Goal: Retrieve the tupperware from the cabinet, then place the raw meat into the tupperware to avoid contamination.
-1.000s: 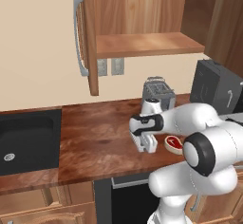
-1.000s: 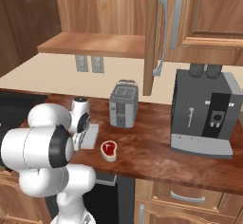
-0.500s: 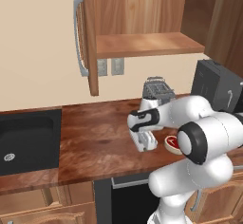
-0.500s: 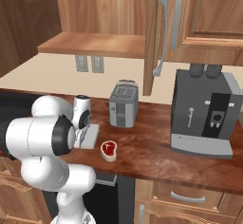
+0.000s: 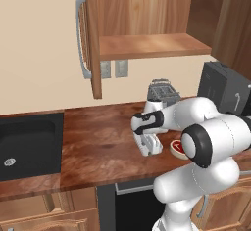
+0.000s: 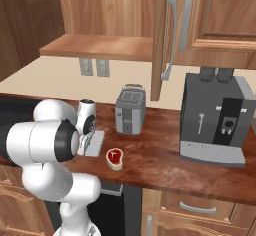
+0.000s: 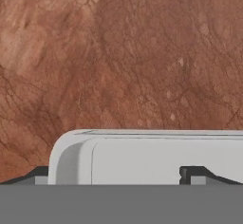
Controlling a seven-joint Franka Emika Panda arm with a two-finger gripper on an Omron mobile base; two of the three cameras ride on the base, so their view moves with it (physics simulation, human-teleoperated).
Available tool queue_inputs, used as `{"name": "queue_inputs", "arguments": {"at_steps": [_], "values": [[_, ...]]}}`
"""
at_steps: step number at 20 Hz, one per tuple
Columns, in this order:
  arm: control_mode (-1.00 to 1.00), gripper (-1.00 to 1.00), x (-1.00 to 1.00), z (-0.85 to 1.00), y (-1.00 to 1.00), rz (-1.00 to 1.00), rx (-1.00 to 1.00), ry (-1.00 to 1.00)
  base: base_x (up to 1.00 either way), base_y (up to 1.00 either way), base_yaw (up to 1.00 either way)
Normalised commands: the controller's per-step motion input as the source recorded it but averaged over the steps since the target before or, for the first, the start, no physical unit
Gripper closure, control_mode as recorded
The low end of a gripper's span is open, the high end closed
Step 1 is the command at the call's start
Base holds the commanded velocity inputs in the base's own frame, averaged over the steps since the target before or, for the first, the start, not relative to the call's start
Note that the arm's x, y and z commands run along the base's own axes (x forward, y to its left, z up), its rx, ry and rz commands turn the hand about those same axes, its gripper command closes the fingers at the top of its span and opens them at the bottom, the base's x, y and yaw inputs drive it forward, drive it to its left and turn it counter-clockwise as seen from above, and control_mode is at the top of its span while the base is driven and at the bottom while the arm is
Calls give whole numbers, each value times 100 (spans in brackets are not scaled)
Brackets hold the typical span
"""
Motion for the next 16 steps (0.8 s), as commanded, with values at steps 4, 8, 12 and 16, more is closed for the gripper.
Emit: {"name": "queue_inputs", "arguments": {"at_steps": [4, 8, 12, 16], "values": [[-100, -100, -3, 0, 0, 0, 0, 0, 0, 0, 0], [-100, -100, -8, 0, 0, 0, 0, 0, 0, 0, 0], [-100, -100, -15, 3, 0, 0, 0, -1, 0, 0, 0], [-100, -100, -20, 13, -3, 0, 0, -2, 0, 0, 0]]}}
